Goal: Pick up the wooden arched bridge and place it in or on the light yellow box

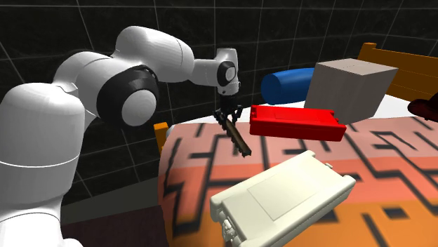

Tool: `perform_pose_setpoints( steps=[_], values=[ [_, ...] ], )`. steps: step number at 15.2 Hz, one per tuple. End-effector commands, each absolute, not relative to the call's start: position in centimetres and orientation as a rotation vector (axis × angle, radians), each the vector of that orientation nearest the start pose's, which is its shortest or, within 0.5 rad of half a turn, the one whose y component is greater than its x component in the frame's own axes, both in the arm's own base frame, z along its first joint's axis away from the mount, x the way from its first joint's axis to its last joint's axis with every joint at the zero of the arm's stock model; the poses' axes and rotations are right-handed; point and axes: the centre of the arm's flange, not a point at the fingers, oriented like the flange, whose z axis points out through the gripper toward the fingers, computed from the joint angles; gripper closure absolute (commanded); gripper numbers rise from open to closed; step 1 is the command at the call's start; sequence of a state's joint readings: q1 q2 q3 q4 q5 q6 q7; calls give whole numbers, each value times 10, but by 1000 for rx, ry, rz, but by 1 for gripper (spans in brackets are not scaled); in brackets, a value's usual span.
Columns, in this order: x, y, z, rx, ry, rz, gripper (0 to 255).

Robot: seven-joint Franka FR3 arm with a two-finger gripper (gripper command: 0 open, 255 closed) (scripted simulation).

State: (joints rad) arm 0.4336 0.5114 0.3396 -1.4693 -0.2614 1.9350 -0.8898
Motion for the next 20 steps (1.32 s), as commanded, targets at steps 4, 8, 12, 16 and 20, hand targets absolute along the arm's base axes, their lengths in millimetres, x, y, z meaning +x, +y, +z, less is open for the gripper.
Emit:
perform_pose_setpoints(
  steps=[4,8,12,16,20],
  values=[
    [535,443,422,1999,2320,-29,255],
    [535,443,443,1999,2320,-29,255],
    [535,443,464,1999,2320,-29,255],
    [538,430,478,1999,2320,-29,255],
    [551,379,481,1999,2320,-29,255]
  ],
)
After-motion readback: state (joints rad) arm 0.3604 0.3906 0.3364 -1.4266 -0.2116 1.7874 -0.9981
